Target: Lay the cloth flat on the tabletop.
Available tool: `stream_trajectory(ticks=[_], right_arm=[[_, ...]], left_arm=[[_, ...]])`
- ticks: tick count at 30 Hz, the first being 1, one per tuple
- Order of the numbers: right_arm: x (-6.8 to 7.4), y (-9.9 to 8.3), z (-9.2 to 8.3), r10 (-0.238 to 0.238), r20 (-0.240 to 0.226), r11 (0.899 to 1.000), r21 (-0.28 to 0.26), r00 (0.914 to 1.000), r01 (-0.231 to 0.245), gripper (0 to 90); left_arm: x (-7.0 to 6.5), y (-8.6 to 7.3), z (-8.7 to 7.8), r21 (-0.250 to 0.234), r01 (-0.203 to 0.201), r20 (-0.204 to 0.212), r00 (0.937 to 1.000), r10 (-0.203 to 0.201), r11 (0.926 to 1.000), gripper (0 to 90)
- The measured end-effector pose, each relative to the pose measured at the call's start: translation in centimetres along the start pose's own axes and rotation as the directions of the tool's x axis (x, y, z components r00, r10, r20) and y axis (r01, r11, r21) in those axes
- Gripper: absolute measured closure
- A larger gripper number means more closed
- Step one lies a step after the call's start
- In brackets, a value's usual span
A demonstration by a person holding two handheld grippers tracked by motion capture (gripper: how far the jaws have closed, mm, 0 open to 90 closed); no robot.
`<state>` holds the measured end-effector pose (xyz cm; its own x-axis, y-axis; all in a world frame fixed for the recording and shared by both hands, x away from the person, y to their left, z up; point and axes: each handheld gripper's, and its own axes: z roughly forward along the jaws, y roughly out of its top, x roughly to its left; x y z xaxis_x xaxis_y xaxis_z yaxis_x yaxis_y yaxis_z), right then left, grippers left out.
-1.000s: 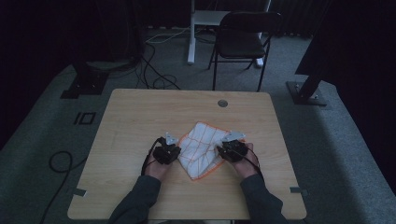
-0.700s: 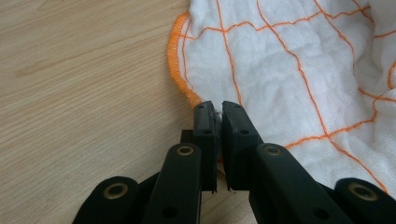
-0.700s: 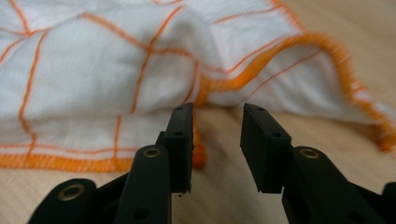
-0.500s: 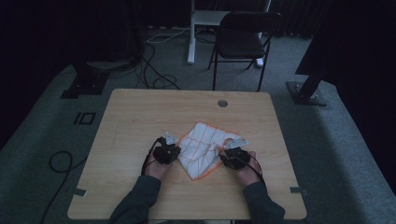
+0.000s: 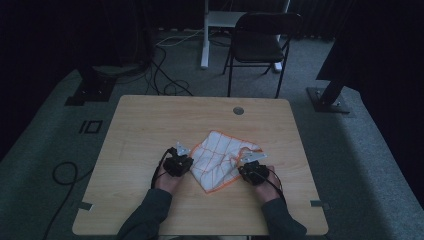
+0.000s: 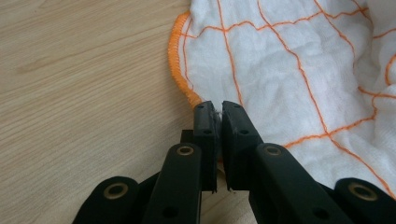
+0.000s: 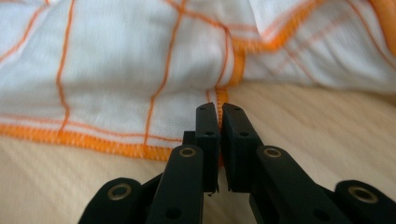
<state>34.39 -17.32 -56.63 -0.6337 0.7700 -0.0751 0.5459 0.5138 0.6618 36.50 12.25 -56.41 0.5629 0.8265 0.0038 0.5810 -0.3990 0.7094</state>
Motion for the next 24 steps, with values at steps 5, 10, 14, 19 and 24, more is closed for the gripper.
stream_trajectory(ticks=[5,10,14,19,24], right_arm=[[0.1,-1.8,-1.5,0.014,0.006,1.0,0.004,0.9999,-0.014,85.6],[0.6,-3.3,-2.8,0.023,-0.004,1.0,0.006,0.9997,-0.023,85.7],[0.9,-3.7,-3.6,0.018,-0.008,1.0,-0.006,0.9998,-0.018,83.2],[0.1,-2.7,-3.7,0.068,0.013,0.995,-0.07,0.9976,-0.067,77.2],[-0.4,-1.3,-2.5,0.096,0.003,0.992,-0.085,0.9953,-0.096,69.8]], left_arm=[[-0.1,-0.2,-0.1,-0.006,0.006,0.0,1.0,-0.006,1.0,85.8],[-0.3,-0.4,-0.3,-0.01,0.006,0.002,1.0,-0.006,0.9999,85.5],[-0.3,-0.5,-0.4,-0.016,0.013,0.006,0.9999,-0.013,0.9998,84.7],[-0.1,-0.5,-0.9,-0.042,0.025,0.003,0.9997,-0.025,0.9988,81.1],[0.6,-0.7,-1.8,-0.058,0.038,-0.013,0.9992,-0.039,0.9976,79.6]])
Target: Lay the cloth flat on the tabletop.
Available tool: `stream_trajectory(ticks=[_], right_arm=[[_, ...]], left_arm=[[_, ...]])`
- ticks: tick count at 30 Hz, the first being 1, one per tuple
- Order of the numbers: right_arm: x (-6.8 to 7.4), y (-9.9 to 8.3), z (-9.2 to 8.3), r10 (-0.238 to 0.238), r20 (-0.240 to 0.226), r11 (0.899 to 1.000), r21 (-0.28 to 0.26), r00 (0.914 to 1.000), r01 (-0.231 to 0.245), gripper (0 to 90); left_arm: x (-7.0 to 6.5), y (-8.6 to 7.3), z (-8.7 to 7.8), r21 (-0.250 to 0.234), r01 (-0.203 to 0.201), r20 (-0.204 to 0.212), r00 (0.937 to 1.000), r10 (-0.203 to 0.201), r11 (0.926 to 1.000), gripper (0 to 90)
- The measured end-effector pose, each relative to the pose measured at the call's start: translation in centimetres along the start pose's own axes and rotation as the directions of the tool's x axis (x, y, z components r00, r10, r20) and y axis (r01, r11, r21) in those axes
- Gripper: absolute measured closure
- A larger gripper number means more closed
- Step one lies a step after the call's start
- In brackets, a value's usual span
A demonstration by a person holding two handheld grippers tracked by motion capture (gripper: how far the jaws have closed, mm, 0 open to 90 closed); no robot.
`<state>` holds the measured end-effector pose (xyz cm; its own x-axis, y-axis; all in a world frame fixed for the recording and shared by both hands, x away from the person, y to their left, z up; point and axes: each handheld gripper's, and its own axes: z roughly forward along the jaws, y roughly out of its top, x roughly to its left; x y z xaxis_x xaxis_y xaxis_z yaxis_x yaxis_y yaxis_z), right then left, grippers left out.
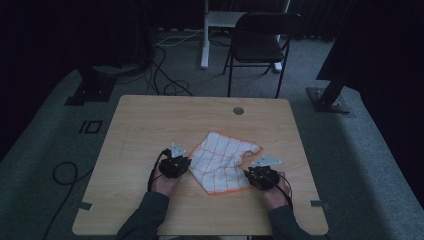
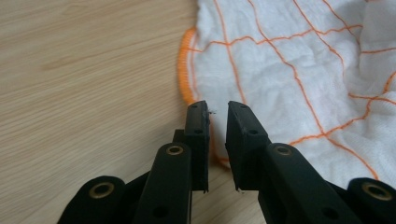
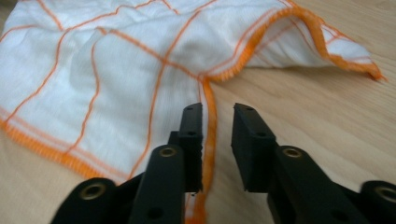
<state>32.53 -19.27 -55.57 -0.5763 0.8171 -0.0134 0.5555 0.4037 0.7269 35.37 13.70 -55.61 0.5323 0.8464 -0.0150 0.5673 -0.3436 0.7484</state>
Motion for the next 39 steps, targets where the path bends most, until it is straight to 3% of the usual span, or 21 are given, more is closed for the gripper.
stream_trajectory(ticks=[4,7,10,13,16,20,24,27,31,35,39], right_arm=[[0.5,0.5,1.2,-0.017,-0.012,1.0,0.015,0.9998,0.017,62.5],[0.7,0.6,2.0,-0.037,-0.003,0.999,0.039,0.9993,0.037,61.8],[0.8,0.6,2.4,-0.046,-0.005,0.998,0.052,0.9989,0.046,64.8],[1.1,0.5,2.4,-0.06,-0.022,0.997,0.057,0.998,0.061,80.6],[1.2,0.4,2.3,-0.07,-0.008,0.996,0.061,0.9975,0.07,84.8],[0.6,-0.1,1.6,-0.036,0.059,0.997,0.065,0.9976,0.032,86.5],[0.2,-0.4,1.1,-0.022,0.078,0.998,0.063,0.9967,0.017,86.6],[-0.5,-1.2,0.0,0.001,0.136,0.997,0.079,0.9907,-0.011,86.5],[-0.9,-1.6,-0.8,0.005,0.168,0.996,0.082,0.9858,-0.019,86.0],[0.0,-1.3,-1.7,-0.011,0.15,0.999,0.035,0.9887,0.006,83.6],[2.1,-0.3,-1.8,-0.067,0.076,0.998,-0.011,0.9948,0.068,79.4]], left_arm=[[0.6,-0.6,-0.4,0.002,0.017,-0.011,0.9998,-0.017,0.9999,78.8],[0.8,-1.1,-0.6,0.007,0.023,-0.014,0.9996,-0.023,0.9997,78.3],[0.9,-1.5,-0.7,0.011,0.022,-0.014,0.9997,-0.022,0.9997,77.6],[0.8,-2.0,-0.8,0.018,0.024,-0.013,0.9996,-0.024,0.9995,77.0],[0.8,-2.2,-0.8,0.022,0.021,-0.012,0.9997,-0.021,0.9995,76.4],[0.8,-2.4,-0.9,0.024,0.022,-0.013,0.9997,-0.022,0.9995,76.3],[0.8,-2.5,-0.9,0.024,0.024,-0.014,0.9996,-0.024,0.9994,76.4],[0.7,-2.4,-0.8,0.027,0.018,-0.012,0.9998,-0.017,0.9995,76.3],[0.5,-2.4,-0.7,0.028,0.013,-0.006,0.9999,-0.012,0.9995,76.3],[0.4,-2.4,-0.6,0.027,0.01,-0.001,0.9999,-0.01,0.9996,76.4],[0.1,-2.4,-0.5,0.025,0.008,0.003,1.0,-0.008,0.9996,76.3]])
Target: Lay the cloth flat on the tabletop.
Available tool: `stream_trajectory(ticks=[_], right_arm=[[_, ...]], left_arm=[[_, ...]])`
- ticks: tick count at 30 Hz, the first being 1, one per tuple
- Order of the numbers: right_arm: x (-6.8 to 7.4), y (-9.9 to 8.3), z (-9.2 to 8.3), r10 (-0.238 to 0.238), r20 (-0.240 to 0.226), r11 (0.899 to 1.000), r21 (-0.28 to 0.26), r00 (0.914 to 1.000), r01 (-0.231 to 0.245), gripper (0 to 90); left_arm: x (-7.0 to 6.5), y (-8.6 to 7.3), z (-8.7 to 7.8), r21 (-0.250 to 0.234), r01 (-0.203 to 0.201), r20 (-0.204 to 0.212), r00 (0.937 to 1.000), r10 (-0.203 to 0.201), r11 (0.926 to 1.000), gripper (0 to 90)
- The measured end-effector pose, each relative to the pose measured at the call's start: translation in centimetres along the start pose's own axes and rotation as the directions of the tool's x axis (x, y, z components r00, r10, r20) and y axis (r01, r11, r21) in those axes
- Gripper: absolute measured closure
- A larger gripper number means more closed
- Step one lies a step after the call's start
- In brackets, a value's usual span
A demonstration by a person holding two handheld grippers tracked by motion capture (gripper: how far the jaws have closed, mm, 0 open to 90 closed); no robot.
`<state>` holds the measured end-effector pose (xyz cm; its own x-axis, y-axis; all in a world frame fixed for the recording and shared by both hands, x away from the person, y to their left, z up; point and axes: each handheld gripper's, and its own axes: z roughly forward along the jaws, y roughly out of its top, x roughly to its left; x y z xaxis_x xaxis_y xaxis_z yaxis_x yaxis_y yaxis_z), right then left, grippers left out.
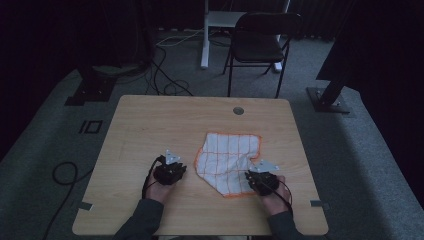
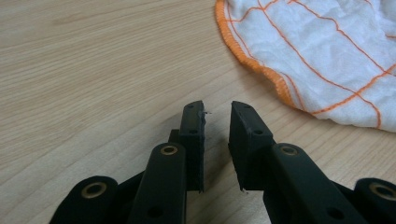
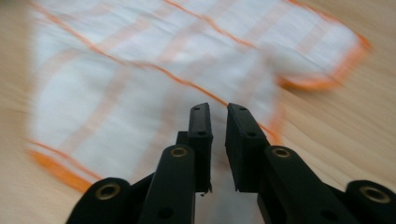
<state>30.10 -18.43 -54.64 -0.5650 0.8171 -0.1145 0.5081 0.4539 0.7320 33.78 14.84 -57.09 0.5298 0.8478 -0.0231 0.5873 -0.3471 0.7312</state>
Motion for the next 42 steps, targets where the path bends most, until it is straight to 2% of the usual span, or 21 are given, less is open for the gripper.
stream_trajectory(ticks=[3,4,9,13,15,16,18,19,21,22,24,29,33,37,42], right_arm=[[1.2,0.7,0.3,-0.026,-0.034,1.0,-0.015,0.9991,0.026,78.1],[2.5,1.5,0.8,-0.047,-0.075,0.998,-0.033,0.9961,0.045,76.1],[5.3,3.0,2.2,-0.108,-0.152,0.993,-0.055,0.9825,0.1,70.4],[7.3,4.0,3.5,-0.146,-0.195,0.989,-0.057,0.9699,0.137,63.1],[7.7,4.1,3.8,-0.155,-0.204,0.988,-0.056,0.9665,0.147,61.7],[8.4,4.4,4.4,-0.17,-0.217,0.985,-0.042,0.9614,0.165,58.4],[8.7,4.4,5.0,-0.188,-0.212,0.982,-0.022,0.959,0.187,58.4],[8.7,4.4,5.2,-0.196,-0.206,0.98,-0.01,0.9588,0.198,60.0],[8.5,4.4,5.5,-0.194,-0.203,0.98,0.008,0.9599,0.199,73.1],[8.2,4.4,5.4,-0.193,-0.2,0.98,0.001,0.9607,0.197,78.8],[7.7,4.5,5.0,-0.174,-0.191,0.985,-0.014,0.9661,0.175,84.3],[5.3,5.0,4.2,-0.1,-0.155,0.995,-0.045,0.983,0.094,86.1],[3.4,4.9,4.4,-0.042,-0.116,0.999,-0.037,0.9923,0.038,86.2],[1.8,4.6,4.9,0.004,-0.09,1.0,-0.013,0.9959,-0.005,86.2],[1.0,4.1,5.4,0.028,-0.062,1.0,0.013,0.9977,-0.027,86.2]], left_arm=[[-0.2,0.0,0.0,0.001,-0.008,0.005,1.0,0.008,1.0,76.4],[-0.3,0.0,0.0,0.0,-0.011,0.006,0.9999,0.011,0.9999,76.3],[-0.3,0.0,-0.1,0.0,-0.014,0.008,0.9999,0.014,0.9999,76.2],[-0.4,0.0,-0.2,-0.005,-0.012,0.008,0.9999,0.012,0.9999,76.3],[-0.5,0.1,-0.3,-0.007,-0.017,0.012,0.9998,0.017,0.9998,76.2],[-0.6,0.1,-0.3,-0.007,-0.02,0.015,0.9997,0.02,0.9998,76.2],[-0.7,0.1,-0.3,-0.011,-0.026,0.021,0.9994,0.026,0.9996,76.2],[-0.8,0.1,-0.3,-0.008,-0.031,0.023,0.9992,0.031,0.9995,76.2],[-1.0,0.2,-0.3,-0.009,-0.036,0.027,0.999,0.037,0.9993,76.2],[-1.1,0.2,-0.2,-0.01,-0.039,0.028,0.9988,0.04,0.9992,76.2],[-1.2,0.3,-0.2,-0.011,-0.046,0.033,0.9984,0.046,0.9989,76.2],[-2.0,0.8,0.1,-0.013,-0.068,0.047,0.9966,0.068,0.9976,76.3],[-3.0,1.3,0.6,-0.014,-0.091,0.066,0.9936,0.091,0.9958,76.2],[-4.1,1.9,1.1,-0.014,-0.117,0.088,0.9891,0.118,0.993,75.7],[-5.7,2.8,2.0,-0.011,-0.163,0.111,0.9803,0.163,0.9865,74.6]])
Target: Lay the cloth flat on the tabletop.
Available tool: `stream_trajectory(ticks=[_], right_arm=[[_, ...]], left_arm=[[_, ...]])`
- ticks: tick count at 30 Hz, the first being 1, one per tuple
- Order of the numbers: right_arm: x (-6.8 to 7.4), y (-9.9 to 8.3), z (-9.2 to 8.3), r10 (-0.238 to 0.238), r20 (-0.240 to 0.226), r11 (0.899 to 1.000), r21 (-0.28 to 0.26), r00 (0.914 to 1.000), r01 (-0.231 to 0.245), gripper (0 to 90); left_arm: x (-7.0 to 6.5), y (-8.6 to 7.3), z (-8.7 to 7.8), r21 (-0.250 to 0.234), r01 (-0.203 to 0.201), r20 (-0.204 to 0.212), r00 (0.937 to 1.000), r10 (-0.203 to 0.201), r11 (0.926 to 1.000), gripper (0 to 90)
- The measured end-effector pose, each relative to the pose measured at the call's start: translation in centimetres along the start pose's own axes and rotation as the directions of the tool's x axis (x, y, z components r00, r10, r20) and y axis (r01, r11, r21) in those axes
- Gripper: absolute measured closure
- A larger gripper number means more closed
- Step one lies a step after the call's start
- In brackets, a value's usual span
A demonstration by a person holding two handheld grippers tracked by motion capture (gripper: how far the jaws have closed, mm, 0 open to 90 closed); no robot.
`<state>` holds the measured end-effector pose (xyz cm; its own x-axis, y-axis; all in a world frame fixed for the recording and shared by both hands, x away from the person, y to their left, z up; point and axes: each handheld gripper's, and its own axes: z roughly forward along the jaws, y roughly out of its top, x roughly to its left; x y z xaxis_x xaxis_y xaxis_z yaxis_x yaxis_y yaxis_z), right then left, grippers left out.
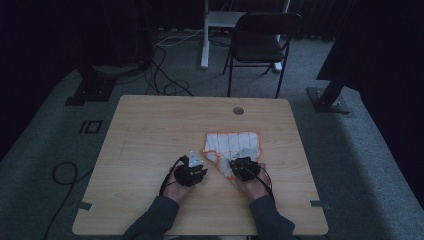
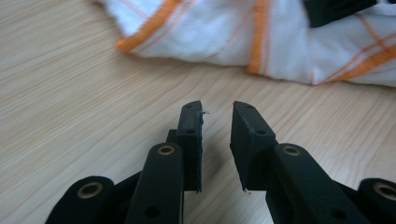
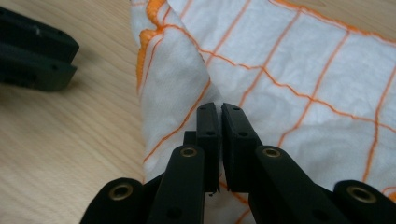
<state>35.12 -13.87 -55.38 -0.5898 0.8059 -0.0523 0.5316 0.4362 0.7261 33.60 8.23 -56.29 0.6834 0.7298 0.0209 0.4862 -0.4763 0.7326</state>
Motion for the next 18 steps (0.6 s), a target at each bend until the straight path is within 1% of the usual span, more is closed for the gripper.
stream_trajectory(ticks=[3,5,6,12,15,16,17,18], right_arm=[[-0.3,-0.1,0.1,0.019,0.007,1.0,0.005,0.9998,-0.019,86.2],[-0.4,-0.2,0.0,0.017,0.009,1.0,0.005,0.9998,-0.017,86.2],[-0.4,-0.2,0.0,0.014,0.011,1.0,0.003,0.9998,-0.014,86.1],[-0.5,-0.4,-0.1,0.016,0.007,1.0,0.001,0.9998,-0.016,86.1],[-0.5,-0.4,-0.1,0.016,0.005,1.0,0.002,0.9999,-0.016,86.1],[-0.5,-0.4,-0.2,0.015,0.004,1.0,0.003,0.9999,-0.015,86.1],[-0.5,-0.4,-0.2,0.015,0.005,1.0,0.003,0.9999,-0.015,86.0],[-0.5,-0.4,-0.2,0.015,0.005,1.0,0.001,0.9999,-0.015,86.0]], left_arm=[[-0.7,0.7,0.7,0.002,-0.028,0.014,0.9995,0.028,0.9996,74.1],[-1.0,1.2,1.3,0.007,-0.041,0.021,0.999,0.041,0.9991,72.5],[-1.2,1.4,1.6,0.007,-0.042,0.023,0.9989,0.042,0.9991,71.3],[-1.6,2.4,2.7,0.001,-0.06,0.046,0.9971,0.06,0.9982,70.4],[-1.7,2.7,3.0,-0.006,-0.055,0.053,0.9971,0.056,0.9985,69.7],[-1.7,2.9,3.3,-0.006,-0.054,0.044,0.9976,0.054,0.9985,69.7],[-1.6,2.9,3.4,-0.006,-0.045,0.045,0.998,0.045,0.999,66.1],[-1.5,2.9,3.5,-0.009,-0.04,0.05,0.9979,0.04,0.9992,65.9]])
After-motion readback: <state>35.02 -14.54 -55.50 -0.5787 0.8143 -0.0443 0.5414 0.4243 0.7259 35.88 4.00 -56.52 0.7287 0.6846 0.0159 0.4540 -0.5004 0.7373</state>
